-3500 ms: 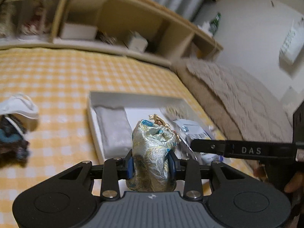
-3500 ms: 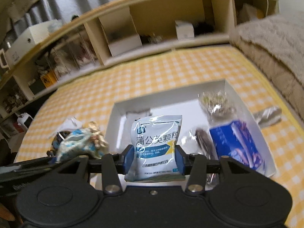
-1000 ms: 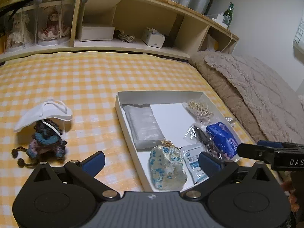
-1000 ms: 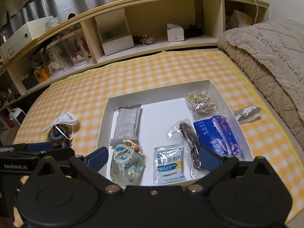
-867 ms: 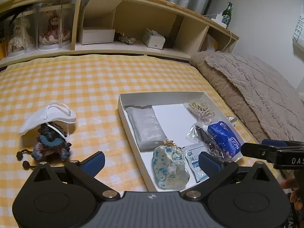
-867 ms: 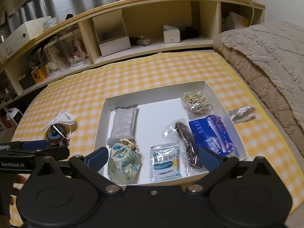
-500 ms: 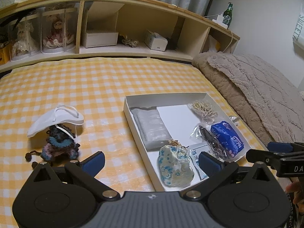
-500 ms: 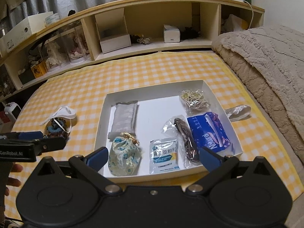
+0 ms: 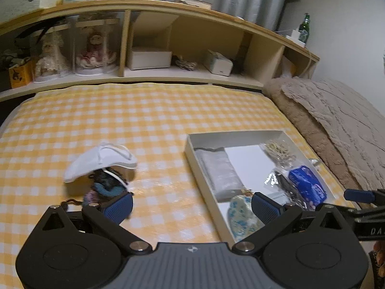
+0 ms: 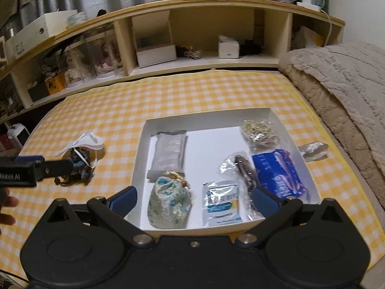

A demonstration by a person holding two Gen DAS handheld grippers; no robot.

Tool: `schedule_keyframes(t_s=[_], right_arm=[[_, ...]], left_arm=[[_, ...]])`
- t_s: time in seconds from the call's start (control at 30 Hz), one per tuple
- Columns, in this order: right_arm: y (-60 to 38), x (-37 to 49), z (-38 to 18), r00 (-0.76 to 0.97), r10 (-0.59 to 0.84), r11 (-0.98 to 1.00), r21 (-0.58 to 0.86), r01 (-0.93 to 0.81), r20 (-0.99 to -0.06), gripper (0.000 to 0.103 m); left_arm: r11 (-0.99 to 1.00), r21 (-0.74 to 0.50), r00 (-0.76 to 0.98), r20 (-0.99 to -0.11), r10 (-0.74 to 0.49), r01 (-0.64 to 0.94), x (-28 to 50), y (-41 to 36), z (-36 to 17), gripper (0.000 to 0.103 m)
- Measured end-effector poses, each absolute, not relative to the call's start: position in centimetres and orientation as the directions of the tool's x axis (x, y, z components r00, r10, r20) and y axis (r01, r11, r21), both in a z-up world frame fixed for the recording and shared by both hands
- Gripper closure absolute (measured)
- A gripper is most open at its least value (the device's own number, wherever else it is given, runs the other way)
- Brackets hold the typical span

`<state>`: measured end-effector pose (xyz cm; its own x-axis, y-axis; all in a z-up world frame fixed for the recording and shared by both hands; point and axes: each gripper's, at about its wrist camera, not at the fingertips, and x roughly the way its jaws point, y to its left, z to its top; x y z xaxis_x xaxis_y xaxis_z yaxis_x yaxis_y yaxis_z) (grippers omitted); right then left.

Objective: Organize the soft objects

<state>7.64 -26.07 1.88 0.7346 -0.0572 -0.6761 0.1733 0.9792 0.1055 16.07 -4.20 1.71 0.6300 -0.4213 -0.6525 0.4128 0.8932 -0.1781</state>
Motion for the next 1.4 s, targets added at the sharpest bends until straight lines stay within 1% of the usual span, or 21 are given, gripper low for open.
schedule_keyframes(t_s=[0.17,0.37,0.57,0.7,0.8,0.83,0.97,1.03,1.1,1.2,1.27,1.4], right_arm=[[-24.6,8.4,1.7,0.757,-0.038,0.983,0.113,0.146,-0.652,0.000],[-22.8,9.6,1.8,0.806,-0.011,0.988,0.117,0.099,-0.592,0.000],[-20.8,11.8,1.9,0.840,0.128,0.981,0.189,-0.030,-0.528,0.000],[-18.4,13.8,1.3,0.830,0.206,0.974,0.190,-0.123,-0.518,0.000],[-16.4,15.0,0.1,0.811,0.335,0.941,0.209,-0.265,-0.480,0.000],[-15.7,15.6,-0.4,0.792,0.370,0.929,0.214,-0.303,-0.485,0.000],[-13.3,17.6,-2.1,0.768,0.365,0.930,0.174,-0.323,-0.527,0.000],[-12.2,18.7,-2.9,0.758,0.356,0.933,0.164,-0.321,-0.547,0.000],[-11.7,19.6,-3.7,0.744,0.367,0.929,0.181,-0.323,-0.558,0.000],[-10.9,20.9,-4.8,0.728,0.376,0.926,0.211,-0.312,-0.573,0.000],[-10.6,21.8,-5.6,0.715,0.391,0.920,0.243,-0.306,-0.579,0.000],[-9.9,23.6,-7.3,0.697,0.389,0.920,0.289,-0.263,-0.602,0.000]], left_arm=[[0.910,-0.169,0.655,-0.646,-0.392,0.378,17.3,-2.4,2.2,0.000],[0.937,-0.149,0.708,-0.621,-0.338,0.317,19.0,0.5,3.3,0.000],[0.951,-0.132,0.738,-0.604,-0.301,0.279,20.5,2.7,4.0,0.000],[0.958,-0.121,0.746,-0.605,-0.278,0.258,21.9,3.6,3.6,0.000],[0.964,-0.115,0.750,-0.608,-0.260,0.240,23.2,4.3,2.9,0.000],[0.965,-0.118,0.749,-0.611,-0.257,0.234,23.8,4.6,2.6,0.000],[0.965,-0.182,0.734,-0.626,-0.263,0.190,26.3,6.1,1.0,0.000],[0.950,-0.255,0.714,-0.631,-0.304,0.179,27.4,7.0,0.0,0.000],[0.914,-0.371,0.686,-0.624,-0.375,0.162,28.7,8.0,-1.4,0.000],[0.876,-0.476,0.650,-0.641,-0.408,0.081,30.4,9.0,-3.5,0.000],[0.865,-0.499,0.632,-0.656,-0.412,0.046,31.4,9.2,-5.0,0.000],[0.876,-0.482,0.600,-0.696,-0.393,0.015,32.4,9.0,-7.3,0.001]])
